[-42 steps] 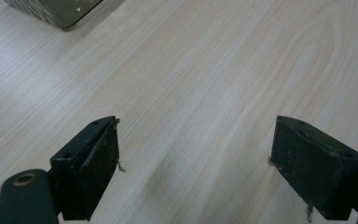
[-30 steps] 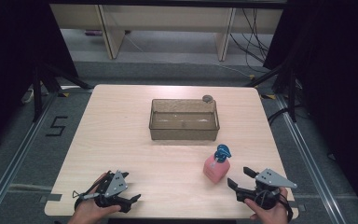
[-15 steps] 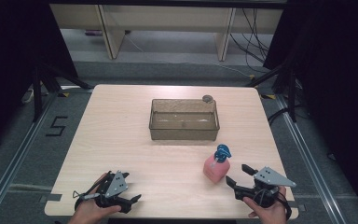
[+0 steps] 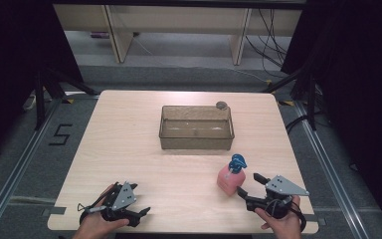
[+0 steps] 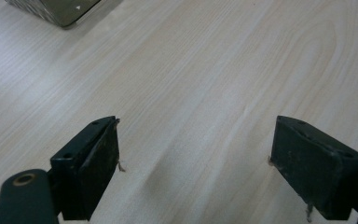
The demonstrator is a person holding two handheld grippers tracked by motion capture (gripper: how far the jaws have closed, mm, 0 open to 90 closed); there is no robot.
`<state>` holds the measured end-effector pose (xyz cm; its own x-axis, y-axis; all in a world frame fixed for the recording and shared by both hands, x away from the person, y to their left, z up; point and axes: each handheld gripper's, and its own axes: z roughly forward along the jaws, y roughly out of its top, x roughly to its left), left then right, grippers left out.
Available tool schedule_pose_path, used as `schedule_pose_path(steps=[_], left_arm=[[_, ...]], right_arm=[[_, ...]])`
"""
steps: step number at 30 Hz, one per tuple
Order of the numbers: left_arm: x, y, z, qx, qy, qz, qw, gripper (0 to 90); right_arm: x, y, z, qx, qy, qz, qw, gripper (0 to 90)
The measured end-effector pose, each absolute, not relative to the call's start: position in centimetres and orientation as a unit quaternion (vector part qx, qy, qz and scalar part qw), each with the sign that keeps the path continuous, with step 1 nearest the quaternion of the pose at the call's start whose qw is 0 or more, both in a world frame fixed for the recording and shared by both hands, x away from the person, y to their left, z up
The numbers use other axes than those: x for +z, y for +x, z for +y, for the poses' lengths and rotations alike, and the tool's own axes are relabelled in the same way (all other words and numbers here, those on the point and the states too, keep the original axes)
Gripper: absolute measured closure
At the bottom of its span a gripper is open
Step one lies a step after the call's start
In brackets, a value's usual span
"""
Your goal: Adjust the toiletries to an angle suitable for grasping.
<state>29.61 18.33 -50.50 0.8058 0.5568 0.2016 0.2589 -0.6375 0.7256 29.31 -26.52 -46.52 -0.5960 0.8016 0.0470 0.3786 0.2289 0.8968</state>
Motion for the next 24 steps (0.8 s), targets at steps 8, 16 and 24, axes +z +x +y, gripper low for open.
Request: schedule_pose_path(steps=[8,16,24], left_arm=[[-50.5,29.6,18.3,0.211,0.879,0.234,0.359,14.9],[-50.5,29.6,18.3,0.211,0.878,0.234,0.359,14.9],[-50.5,29.6,18.3,0.211,0.879,0.234,0.359,14.9]], right_arm=[[-46.0,29.7,-25.9,0.488,0.388,0.752,0.215,23.5],[-45.8,30.3,-25.3,0.494,0.377,0.751,0.222,23.3],[-45.6,30.9,-24.8,0.498,0.369,0.751,0.229,23.3]])
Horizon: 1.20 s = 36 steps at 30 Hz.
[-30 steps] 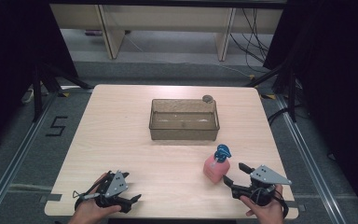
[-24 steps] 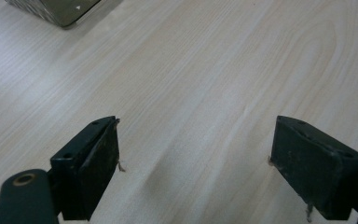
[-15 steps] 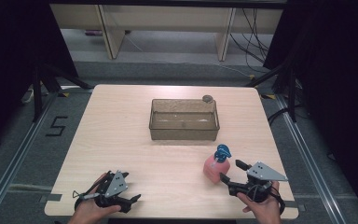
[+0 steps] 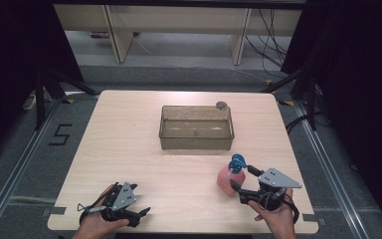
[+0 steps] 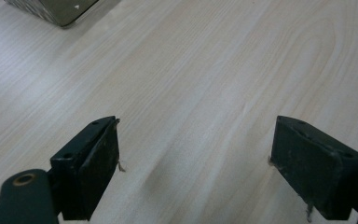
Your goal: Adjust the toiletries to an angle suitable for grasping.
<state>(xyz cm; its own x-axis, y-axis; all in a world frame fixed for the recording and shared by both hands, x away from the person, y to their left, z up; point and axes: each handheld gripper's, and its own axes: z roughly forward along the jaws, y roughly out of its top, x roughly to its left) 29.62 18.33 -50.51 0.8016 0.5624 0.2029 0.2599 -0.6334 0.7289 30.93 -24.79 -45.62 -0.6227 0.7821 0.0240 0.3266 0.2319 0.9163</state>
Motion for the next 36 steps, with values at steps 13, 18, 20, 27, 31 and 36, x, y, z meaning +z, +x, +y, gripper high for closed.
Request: schedule_pose_path(steps=[13,18,20,27,31,36], left_arm=[[-50.5,29.6,18.3,0.212,0.881,0.230,0.355,14.9],[-50.5,29.6,18.3,0.210,0.879,0.233,0.359,14.9],[-50.5,29.6,18.3,0.209,0.880,0.233,0.358,14.9],[-50.5,29.6,18.3,0.205,0.879,0.237,0.360,14.9],[-50.5,29.6,18.3,0.204,0.877,0.237,0.365,14.9],[-50.4,29.8,18.4,0.205,0.881,0.233,0.357,14.9]], right_arm=[[-45.5,31.6,-24.1,0.499,0.367,0.749,0.234,23.9],[-45.4,31.8,-23.9,0.497,0.372,0.750,0.226,24.2],[-45.5,32.0,-23.8,0.497,0.372,0.750,0.228,24.5],[-45.7,32.8,-23.4,0.495,0.377,0.750,0.224,26.0],[-45.7,33.1,-23.3,0.499,0.375,0.749,0.222,27.4],[-45.8,33.6,-23.2,0.503,0.360,0.752,0.226,28.6]])
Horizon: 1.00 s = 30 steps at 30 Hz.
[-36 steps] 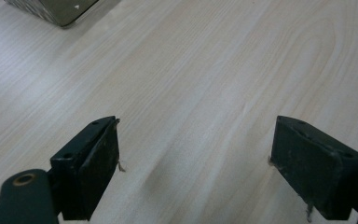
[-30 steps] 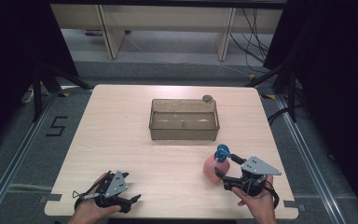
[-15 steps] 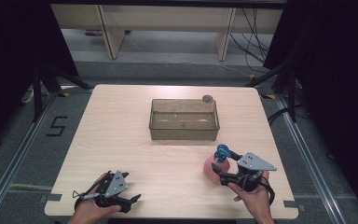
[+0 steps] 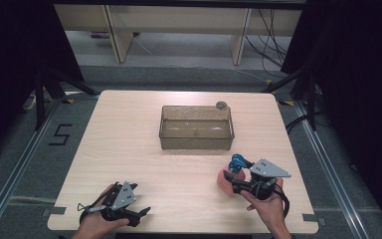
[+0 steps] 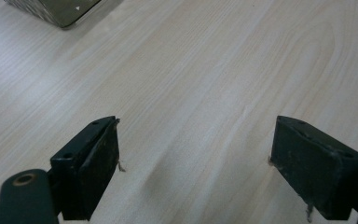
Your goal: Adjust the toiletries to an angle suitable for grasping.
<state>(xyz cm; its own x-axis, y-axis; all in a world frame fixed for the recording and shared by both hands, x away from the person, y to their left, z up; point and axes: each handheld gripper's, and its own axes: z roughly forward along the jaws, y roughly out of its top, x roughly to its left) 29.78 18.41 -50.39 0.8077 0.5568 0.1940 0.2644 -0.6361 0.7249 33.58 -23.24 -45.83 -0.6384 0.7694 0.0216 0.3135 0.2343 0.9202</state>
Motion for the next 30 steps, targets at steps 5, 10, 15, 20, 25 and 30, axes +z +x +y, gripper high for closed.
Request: schedule_pose_path(steps=[5,10,15,20,25,30], left_arm=[[-50.36,29.71,18.19,0.201,0.879,0.235,0.362,14.9],[-50.39,29.85,18.12,0.204,0.878,0.238,0.363,14.9],[-50.51,29.96,18.03,0.195,0.874,0.242,0.374,14.9],[-50.58,30.00,18.01,0.197,0.873,0.245,0.372,14.9],[-50.49,30.01,18.02,0.198,0.873,0.244,0.372,14.9],[-50.46,29.96,17.93,0.188,0.876,0.247,0.369,14.9]], right_arm=[[-45.86,33.63,-23.28,0.502,0.361,0.754,0.221,30.1],[-45.99,33.82,-23.36,0.509,0.360,0.748,0.229,31.2],[-46.09,34.02,-23.38,0.511,0.364,0.747,0.219,32.3],[-46.30,34.25,-23.23,0.517,0.359,0.746,0.215,34.0],[-46.33,34.21,-23.06,0.518,0.362,0.746,0.210,35.1],[-46.37,34.16,-22.98,0.516,0.366,0.744,0.214,37.9]])
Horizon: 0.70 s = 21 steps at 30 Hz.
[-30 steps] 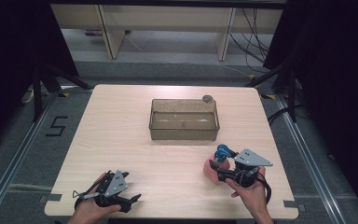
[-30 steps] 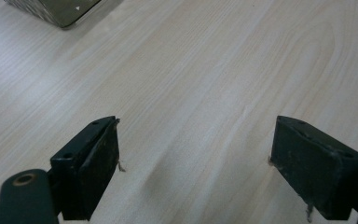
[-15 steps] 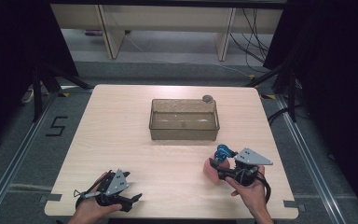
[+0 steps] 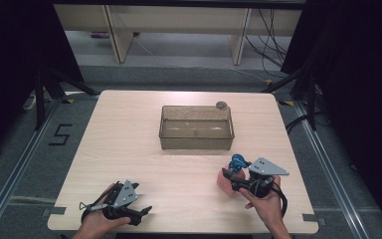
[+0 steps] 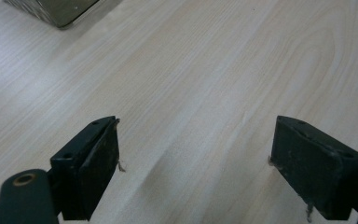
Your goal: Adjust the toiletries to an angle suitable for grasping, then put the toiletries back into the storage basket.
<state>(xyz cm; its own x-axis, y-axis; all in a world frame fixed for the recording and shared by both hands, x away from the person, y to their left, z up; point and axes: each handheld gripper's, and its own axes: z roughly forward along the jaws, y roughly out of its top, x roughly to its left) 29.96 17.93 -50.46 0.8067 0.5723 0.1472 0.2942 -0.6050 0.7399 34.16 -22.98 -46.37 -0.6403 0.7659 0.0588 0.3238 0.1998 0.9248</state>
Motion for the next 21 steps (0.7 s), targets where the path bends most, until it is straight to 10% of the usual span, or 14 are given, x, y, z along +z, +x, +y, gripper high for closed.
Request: schedule_pose_path(steps=[21], left_arm=[[-50.57,29.82,18.18,0.201,0.873,0.241,0.374,14.9]], right_arm=[[-46.16,34.09,-23.02,0.518,0.364,0.741,0.223,50.1]])
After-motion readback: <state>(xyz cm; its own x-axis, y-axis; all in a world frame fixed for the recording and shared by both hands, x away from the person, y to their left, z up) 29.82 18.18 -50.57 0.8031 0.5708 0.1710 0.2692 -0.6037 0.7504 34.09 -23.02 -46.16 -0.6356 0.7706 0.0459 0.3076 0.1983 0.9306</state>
